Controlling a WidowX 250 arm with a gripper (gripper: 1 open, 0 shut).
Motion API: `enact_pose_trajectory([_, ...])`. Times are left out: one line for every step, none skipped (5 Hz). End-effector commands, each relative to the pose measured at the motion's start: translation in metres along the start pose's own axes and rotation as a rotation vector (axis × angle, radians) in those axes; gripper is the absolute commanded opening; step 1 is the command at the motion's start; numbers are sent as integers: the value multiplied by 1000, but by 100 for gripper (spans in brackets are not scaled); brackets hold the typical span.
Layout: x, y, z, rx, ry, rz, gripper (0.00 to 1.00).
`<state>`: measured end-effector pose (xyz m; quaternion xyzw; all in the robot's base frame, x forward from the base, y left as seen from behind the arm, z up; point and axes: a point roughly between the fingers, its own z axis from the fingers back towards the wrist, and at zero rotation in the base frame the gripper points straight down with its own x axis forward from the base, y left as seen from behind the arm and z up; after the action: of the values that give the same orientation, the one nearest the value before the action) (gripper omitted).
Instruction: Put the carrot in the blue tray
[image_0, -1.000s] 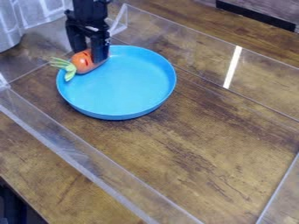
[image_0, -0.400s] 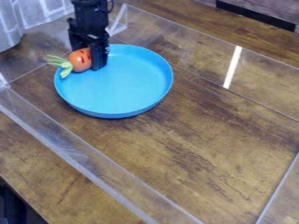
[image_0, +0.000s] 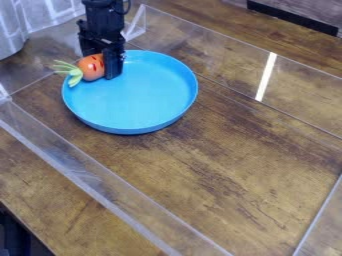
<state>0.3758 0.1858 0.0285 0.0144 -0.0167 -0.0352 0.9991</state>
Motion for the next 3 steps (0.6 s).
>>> enact_pose_trajectory([9,8,21,42,-53,3,0])
enact_pose_trajectory([9,7,22,48,-51,2,0])
enact_pose_trajectory([10,7,23,54,-50,2,0])
